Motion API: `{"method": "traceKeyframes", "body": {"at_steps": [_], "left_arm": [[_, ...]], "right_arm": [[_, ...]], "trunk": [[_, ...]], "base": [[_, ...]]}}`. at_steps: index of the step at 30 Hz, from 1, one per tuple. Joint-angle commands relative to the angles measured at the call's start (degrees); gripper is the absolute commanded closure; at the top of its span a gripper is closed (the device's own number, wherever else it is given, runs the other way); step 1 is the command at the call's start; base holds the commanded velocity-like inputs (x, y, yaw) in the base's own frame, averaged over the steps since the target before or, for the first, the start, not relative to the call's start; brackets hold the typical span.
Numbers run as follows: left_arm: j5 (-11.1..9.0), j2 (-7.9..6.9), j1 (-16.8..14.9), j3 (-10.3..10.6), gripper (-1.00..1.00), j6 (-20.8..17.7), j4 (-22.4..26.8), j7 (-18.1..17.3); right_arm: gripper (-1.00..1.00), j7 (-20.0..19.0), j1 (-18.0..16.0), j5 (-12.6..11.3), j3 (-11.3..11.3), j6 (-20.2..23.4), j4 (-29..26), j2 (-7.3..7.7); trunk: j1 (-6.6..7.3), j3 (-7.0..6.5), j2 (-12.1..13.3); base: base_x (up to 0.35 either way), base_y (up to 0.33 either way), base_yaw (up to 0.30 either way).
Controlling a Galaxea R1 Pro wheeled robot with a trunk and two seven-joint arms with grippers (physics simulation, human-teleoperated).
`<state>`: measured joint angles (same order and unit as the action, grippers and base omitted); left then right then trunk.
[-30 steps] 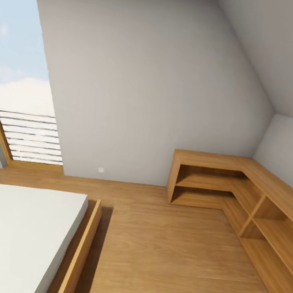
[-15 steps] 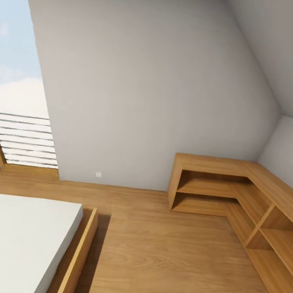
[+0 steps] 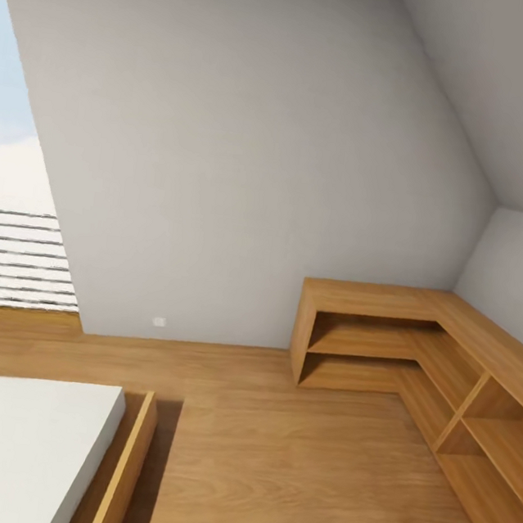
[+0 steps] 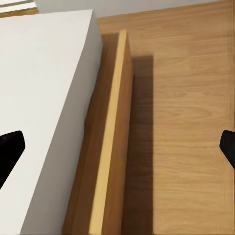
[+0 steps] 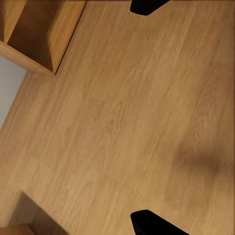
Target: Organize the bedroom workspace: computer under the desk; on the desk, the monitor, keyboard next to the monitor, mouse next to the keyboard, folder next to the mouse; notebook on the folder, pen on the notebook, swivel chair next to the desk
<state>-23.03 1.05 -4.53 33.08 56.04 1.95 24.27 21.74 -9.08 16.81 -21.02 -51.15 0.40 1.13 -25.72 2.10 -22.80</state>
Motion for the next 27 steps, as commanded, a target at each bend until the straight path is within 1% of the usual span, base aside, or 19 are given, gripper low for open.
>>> {"method": "traceKeyframes", "body": {"at_steps": [1,27], "left_arm": [[-0.26,0.01,-0.04,0.51,-1.0,0.12,-0.01,0.34],[-0.26,0.01,-0.04,0.54,-1.0,0.12,-0.01,0.34]], "right_arm": [[-1.0,0.54,-0.06,0.5,-0.2,0.0,0.04,0.0],[-1.0,0.32,-0.08,0.5,-0.25,0.08,0.04,0.0]], "trunk": [[-0.07,0.11,-0.12],[-0.07,-0.52,-0.12]], "base": [[0.321,0.0,-0.218],[0.323,0.0,-0.243]]}}
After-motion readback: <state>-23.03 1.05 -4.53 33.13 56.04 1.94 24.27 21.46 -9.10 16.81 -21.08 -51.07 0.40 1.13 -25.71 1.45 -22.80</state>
